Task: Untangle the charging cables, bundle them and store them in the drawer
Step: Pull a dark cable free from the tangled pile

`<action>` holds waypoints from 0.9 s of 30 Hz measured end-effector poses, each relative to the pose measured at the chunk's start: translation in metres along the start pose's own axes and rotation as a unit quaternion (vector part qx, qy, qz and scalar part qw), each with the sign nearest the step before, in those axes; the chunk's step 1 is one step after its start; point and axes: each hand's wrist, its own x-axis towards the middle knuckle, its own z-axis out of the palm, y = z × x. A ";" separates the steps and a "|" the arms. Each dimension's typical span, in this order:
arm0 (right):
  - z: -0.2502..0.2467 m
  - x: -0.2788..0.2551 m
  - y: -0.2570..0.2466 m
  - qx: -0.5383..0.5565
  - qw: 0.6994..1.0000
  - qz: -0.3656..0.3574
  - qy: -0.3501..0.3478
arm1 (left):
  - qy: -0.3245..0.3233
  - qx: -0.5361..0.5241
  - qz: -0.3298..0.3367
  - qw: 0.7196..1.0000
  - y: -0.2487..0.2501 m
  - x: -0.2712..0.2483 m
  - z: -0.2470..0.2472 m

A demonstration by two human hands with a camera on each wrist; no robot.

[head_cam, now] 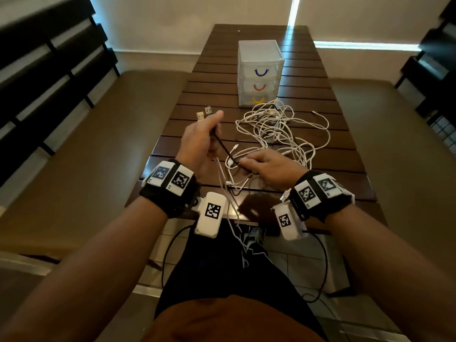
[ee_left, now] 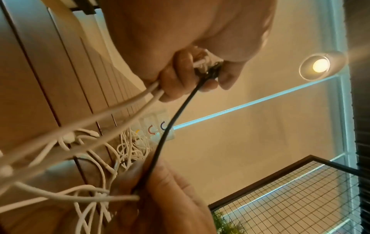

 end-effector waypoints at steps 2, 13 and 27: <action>-0.004 0.000 0.006 -0.014 1.000 0.017 -0.003 | 0.041 -0.043 0.006 0.998 0.007 0.003 -0.001; -0.036 -0.010 0.063 -0.186 0.970 0.114 0.103 | -0.058 -0.181 0.018 0.982 0.038 0.001 0.008; -0.074 -0.027 -0.020 -0.068 0.972 -0.045 0.220 | -0.125 0.069 -0.073 0.987 -0.005 -0.002 0.031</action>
